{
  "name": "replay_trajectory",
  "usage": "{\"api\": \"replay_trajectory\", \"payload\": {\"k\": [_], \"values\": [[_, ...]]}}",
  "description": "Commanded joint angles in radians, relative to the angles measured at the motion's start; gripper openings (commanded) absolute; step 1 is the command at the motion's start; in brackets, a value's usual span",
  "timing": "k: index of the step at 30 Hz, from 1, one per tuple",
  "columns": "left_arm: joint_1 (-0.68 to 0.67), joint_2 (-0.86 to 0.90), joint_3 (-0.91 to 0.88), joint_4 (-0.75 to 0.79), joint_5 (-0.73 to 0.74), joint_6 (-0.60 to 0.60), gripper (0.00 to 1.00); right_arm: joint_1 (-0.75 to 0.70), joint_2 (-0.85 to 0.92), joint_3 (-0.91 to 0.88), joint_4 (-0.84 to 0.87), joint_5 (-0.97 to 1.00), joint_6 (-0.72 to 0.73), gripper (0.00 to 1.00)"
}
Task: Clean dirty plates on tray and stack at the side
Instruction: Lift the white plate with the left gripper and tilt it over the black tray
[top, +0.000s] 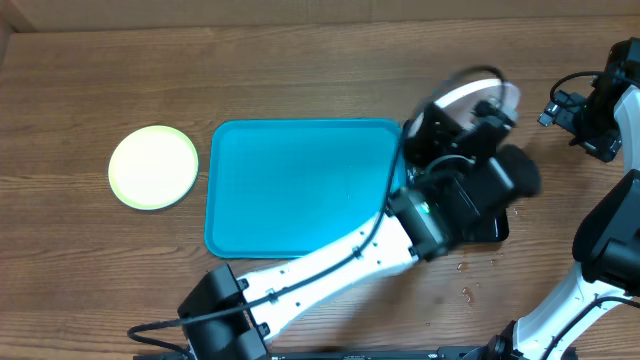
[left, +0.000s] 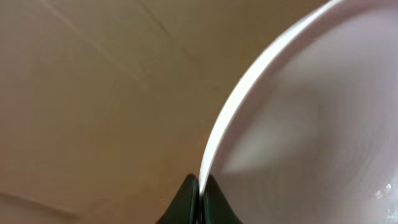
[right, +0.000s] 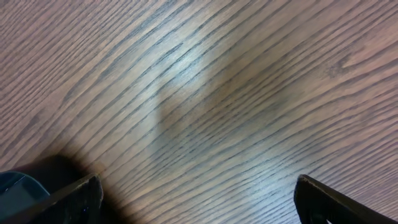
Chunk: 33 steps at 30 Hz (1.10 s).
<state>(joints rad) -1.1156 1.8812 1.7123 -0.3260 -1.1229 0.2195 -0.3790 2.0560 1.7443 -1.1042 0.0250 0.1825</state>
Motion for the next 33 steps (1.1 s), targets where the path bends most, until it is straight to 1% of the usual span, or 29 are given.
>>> {"api": "replay_trajectory", "payload": {"k": [1, 3, 11, 13, 15, 17, 20, 23, 27, 28, 33], "values": [[-0.026, -0.010, 0.021, 0.076, -0.153, 0.144, 0.04, 0.000, -0.027, 0.015, 0.004, -0.003, 0.000, 1.00], [-0.031, -0.010, 0.021, 0.099, -0.151, 0.143, 0.04, 0.000, -0.027, 0.015, 0.004, -0.003, 0.000, 1.00], [-0.029, -0.010, 0.021, 0.099, -0.140, 0.132, 0.04, 0.000, -0.027, 0.015, 0.004, -0.003, 0.000, 1.00], [-0.029, -0.010, 0.020, 0.085, -0.140, 0.064, 0.04, 0.000, -0.027, 0.015, 0.004, -0.003, 0.000, 1.00], [-0.029, -0.010, 0.020, 0.055, -0.121, 0.027, 0.04, 0.000, -0.027, 0.015, 0.004, -0.003, 0.000, 1.00], [-0.029, -0.010, 0.020, 0.004, -0.080, -0.021, 0.04, 0.000, -0.027, 0.015, 0.004, -0.003, 0.000, 1.00], [-0.021, -0.010, 0.020, -0.077, -0.002, -0.128, 0.04, 0.000, -0.027, 0.015, 0.004, -0.003, 0.000, 1.00], [0.006, -0.010, 0.019, -0.173, 0.135, -0.290, 0.04, 0.000, -0.027, 0.015, 0.004, -0.003, 0.000, 1.00], [0.074, -0.010, 0.019, -0.269, 0.393, -0.452, 0.04, 0.000, -0.027, 0.015, 0.004, -0.003, 0.000, 1.00], [0.104, -0.010, 0.019, -0.285, 0.489, -0.476, 0.04, 0.000, -0.027, 0.015, 0.004, -0.003, 0.000, 1.00], [0.263, -0.011, 0.020, -0.327, 0.923, -0.500, 0.04, 0.000, -0.027, 0.015, 0.004, -0.003, 0.000, 1.00]]}}
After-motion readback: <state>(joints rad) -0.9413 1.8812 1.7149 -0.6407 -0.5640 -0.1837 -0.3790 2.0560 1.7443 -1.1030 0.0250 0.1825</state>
